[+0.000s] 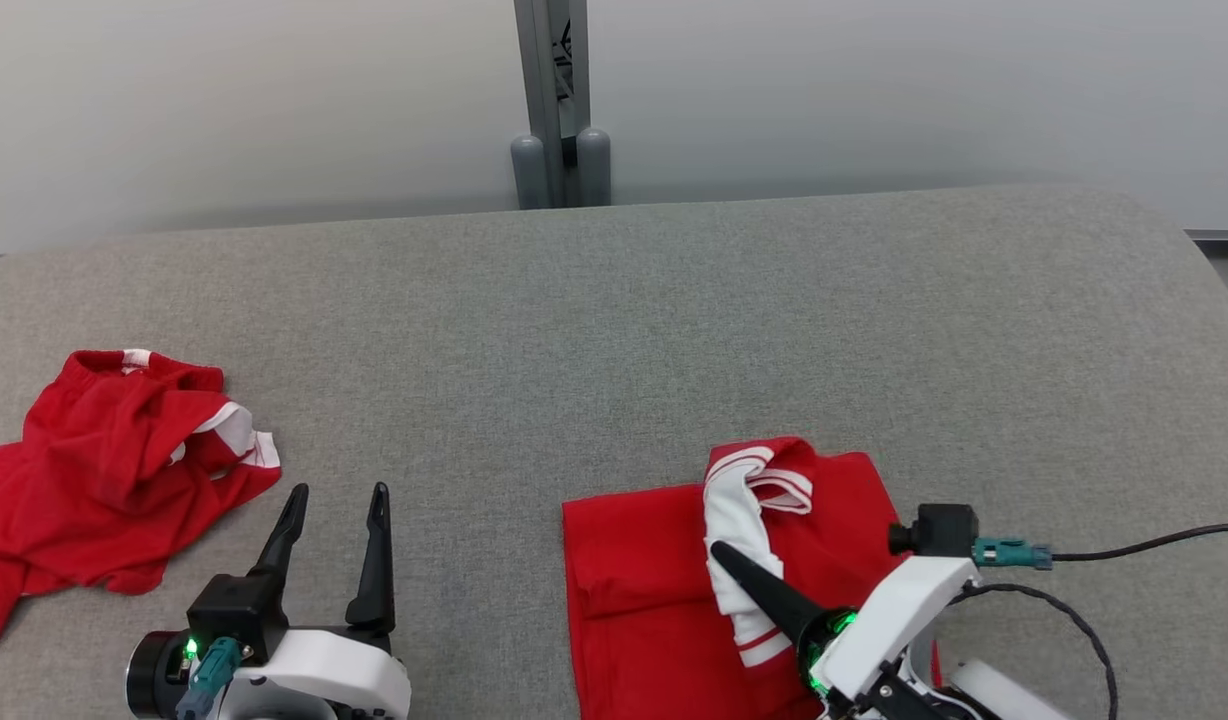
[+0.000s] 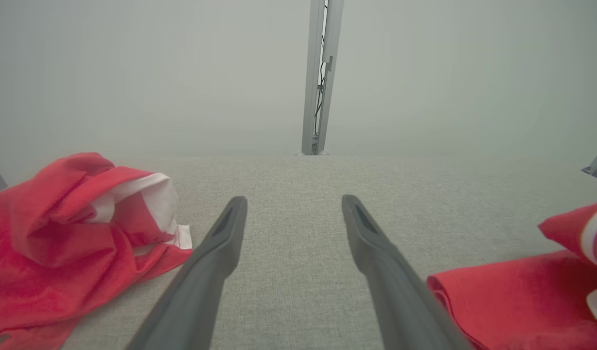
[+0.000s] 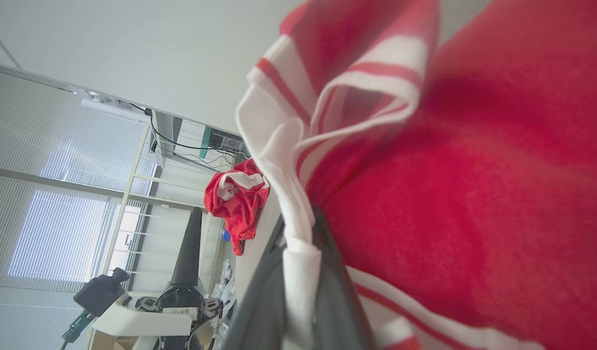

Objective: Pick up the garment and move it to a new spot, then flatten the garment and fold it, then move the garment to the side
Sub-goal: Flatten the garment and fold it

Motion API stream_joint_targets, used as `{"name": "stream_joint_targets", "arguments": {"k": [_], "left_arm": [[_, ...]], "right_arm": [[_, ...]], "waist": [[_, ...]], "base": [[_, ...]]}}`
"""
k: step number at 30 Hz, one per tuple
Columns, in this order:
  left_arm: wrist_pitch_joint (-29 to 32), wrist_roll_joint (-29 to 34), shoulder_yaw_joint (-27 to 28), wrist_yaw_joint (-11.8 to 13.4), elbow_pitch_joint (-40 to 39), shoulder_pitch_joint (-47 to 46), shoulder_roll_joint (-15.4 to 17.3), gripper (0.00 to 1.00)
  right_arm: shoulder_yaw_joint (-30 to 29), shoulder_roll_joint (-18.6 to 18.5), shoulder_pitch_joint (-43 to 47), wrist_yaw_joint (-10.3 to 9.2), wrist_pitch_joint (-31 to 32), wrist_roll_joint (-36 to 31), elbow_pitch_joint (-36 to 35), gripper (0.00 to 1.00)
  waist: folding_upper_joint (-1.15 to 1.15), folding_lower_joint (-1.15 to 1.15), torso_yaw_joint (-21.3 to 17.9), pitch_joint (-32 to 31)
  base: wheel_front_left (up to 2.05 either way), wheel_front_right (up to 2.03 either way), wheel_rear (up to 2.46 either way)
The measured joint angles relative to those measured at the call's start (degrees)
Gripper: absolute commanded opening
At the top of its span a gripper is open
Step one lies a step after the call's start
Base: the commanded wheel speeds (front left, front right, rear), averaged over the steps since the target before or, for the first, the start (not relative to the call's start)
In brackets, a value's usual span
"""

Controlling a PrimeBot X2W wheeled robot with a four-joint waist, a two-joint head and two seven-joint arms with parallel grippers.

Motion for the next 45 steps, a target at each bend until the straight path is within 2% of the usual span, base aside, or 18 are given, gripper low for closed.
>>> {"name": "stream_joint_targets", "arguments": {"k": [7, 12, 13, 14, 22, 31, 36, 41, 45], "left_arm": [[0.00, -0.09, -1.00, 0.26, 0.12, -0.83, -0.02, 1.00], [0.00, -0.87, -2.47, 0.70, 0.52, -2.12, -0.03, 1.00], [0.00, -1.14, -2.76, 0.92, 0.66, -2.29, -0.03, 1.00], [0.00, -1.19, -2.98, 0.93, 0.79, -2.63, -0.03, 1.00], [0.00, -2.19, -3.74, 1.96, 0.91, -3.93, 0.00, 1.00], [0.00, -2.64, -2.29, 2.44, 0.98, -3.97, 0.00, 1.00], [0.00, -2.64, -2.11, 2.42, 1.16, -3.44, -0.01, 1.00], [0.00, -2.40, -1.51, 2.18, 1.23, -2.69, -0.02, 1.00], [0.00, -2.26, -0.87, 1.90, 0.77, -1.81, 0.01, 1.00]], "right_arm": [[0.73, 4.44, -1.29, -0.04, 0.58, 0.42, 1.93, 0.00], [0.51, 6.24, -2.12, -0.04, -0.26, -0.11, 6.22, 0.00], [0.45, 6.35, -2.63, -0.04, -0.44, -0.24, 7.19, 0.42], [0.47, 6.50, -2.96, -0.04, -0.47, -0.49, 8.01, 1.00], [0.90, 7.15, -3.83, -0.05, 1.16, -0.66, 8.35, 1.00], [1.75, 5.91, -2.32, -0.05, 5.14, 1.02, -0.62, 1.00], [-0.21, 5.39, -2.30, -0.04, 3.67, 1.63, -8.21, 1.00], [-3.81, 1.10, -2.76, -0.04, -0.27, -1.62, -15.40, 1.00], [-8.26, -2.90, -3.76, -0.04, -5.89, -6.48, -17.31, 1.00]], "waist": [[0.00, 0.00, 1.68, 1.82], [0.00, 0.00, 3.50, 3.67], [0.00, 0.00, 3.92, 4.08], [0.00, 0.00, 4.35, 4.47], [0.00, 0.00, 6.85, 6.27], [0.00, 0.00, 6.79, 4.98], [0.00, 0.00, 5.97, 3.61], [0.00, 0.00, 4.75, 2.02], [0.00, 0.00, 3.53, 0.72]], "base": [[0.00, 0.00, 0.00], [0.00, 0.00, 0.00], [0.00, 0.00, 0.00], [0.00, 0.00, 0.00], [0.00, 0.00, 0.00], [0.00, 0.00, 0.00], [0.00, 0.00, 0.00], [0.00, 0.00, 0.00], [0.00, 0.00, 0.00]]}}
